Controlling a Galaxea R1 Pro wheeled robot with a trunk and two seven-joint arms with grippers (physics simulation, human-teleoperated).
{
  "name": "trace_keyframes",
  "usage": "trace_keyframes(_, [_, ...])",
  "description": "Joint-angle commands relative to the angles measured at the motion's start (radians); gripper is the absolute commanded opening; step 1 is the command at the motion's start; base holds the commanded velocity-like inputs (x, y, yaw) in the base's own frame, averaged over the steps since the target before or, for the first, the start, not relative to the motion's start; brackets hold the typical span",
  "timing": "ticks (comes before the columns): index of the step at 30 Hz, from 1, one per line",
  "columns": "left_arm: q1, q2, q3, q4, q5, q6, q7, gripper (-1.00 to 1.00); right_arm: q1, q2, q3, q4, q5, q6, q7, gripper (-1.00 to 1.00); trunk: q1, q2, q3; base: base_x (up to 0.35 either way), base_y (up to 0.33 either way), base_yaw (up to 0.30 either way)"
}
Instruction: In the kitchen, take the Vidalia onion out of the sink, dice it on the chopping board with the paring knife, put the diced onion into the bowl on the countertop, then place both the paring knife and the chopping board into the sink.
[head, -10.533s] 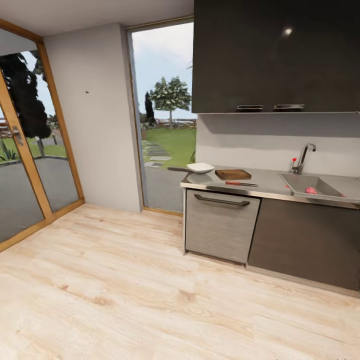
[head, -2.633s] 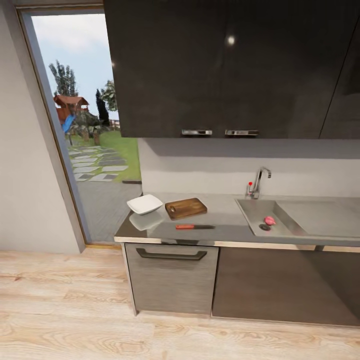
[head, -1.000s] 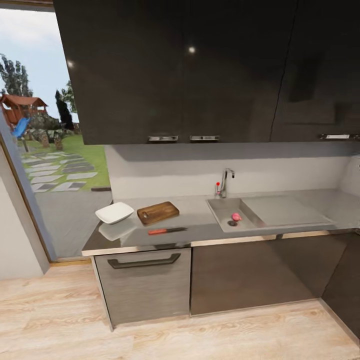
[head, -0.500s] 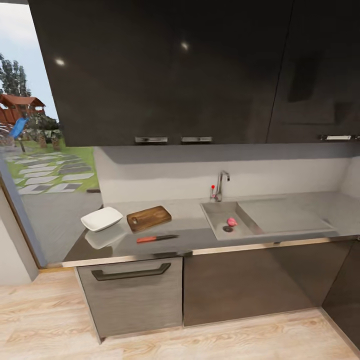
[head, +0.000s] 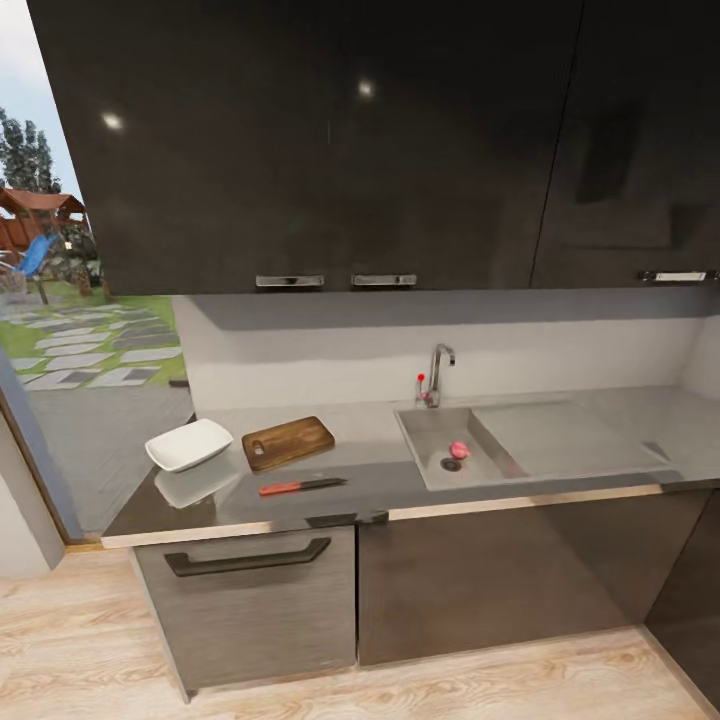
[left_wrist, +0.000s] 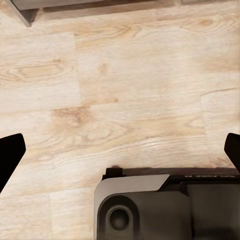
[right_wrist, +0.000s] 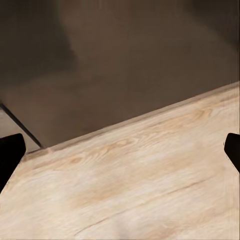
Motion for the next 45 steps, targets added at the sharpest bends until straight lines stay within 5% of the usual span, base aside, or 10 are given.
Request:
trace_keyframes(1, [0.000,0.000,0.000,0.001,0.000,-0.003,0.000,1.00,0.000,0.002,-0.001,-0.018,-0.004,-0.003,0.002,1.00,0.000,-0.001,0.000,0.000,0.000,0.000])
trace_keyframes(10, [0.000,0.006,0.003,-0.001,0.000,-0.002,0.001,1.00,0.000,0.011,0.010,-0.324,0.107,0.053,-0.008,1.00,0.000,-0.001,0.000,0.000,0.000,0.000])
trace_keyframes(17, [0.000,0.008,0.004,-0.001,0.000,-0.003,0.001,1.00,0.000,0.019,0.025,-0.670,0.139,0.379,-0.006,1.00,0.000,-0.001,0.000,0.000,0.000,0.000])
trace_keyframes(23, [0.000,0.008,0.004,-0.001,0.000,-0.003,0.001,1.00,-0.005,0.024,0.049,-0.821,0.141,0.498,-0.013,1.00,0.000,-0.001,0.000,0.000,0.000,0.000])
trace_keyframes(29, [0.000,0.008,0.004,0.000,0.000,-0.003,0.001,1.00,-0.084,0.032,0.127,-0.889,0.145,0.631,-0.102,1.00,0.000,-0.001,0.000,0.000,0.000,0.000])
trace_keyframes(33, [0.000,0.008,0.004,0.001,0.000,-0.002,0.001,1.00,-0.226,0.040,0.184,-0.899,0.143,0.780,-0.175,1.00,0.000,-0.001,0.000,0.000,0.000,0.000])
trace_keyframes(39, [0.000,0.009,0.005,-0.002,0.002,-0.002,0.001,1.00,-0.477,0.103,0.202,-0.839,0.144,0.961,-0.195,1.00,0.000,-0.001,0.000,0.000,0.000,0.000])
trace_keyframes(43, [0.000,0.008,0.006,-0.002,0.002,-0.002,0.001,1.00,-0.734,0.137,0.204,-0.539,0.145,1.002,-0.198,1.00,0.000,-0.001,0.000,0.000,0.000,0.000])
trace_keyframes(44, [0.000,0.009,0.006,-0.003,0.002,-0.002,0.000,1.00,-0.876,0.137,0.204,-0.350,0.145,1.000,-0.198,1.00,0.000,-0.001,0.000,0.000,0.000,0.000])
trace_keyframes(45, [0.000,0.009,0.006,-0.003,0.002,-0.002,0.000,1.00,-0.948,0.137,0.203,-0.258,0.145,0.996,-0.198,1.00,0.000,-0.001,0.000,0.000,0.000,0.000])
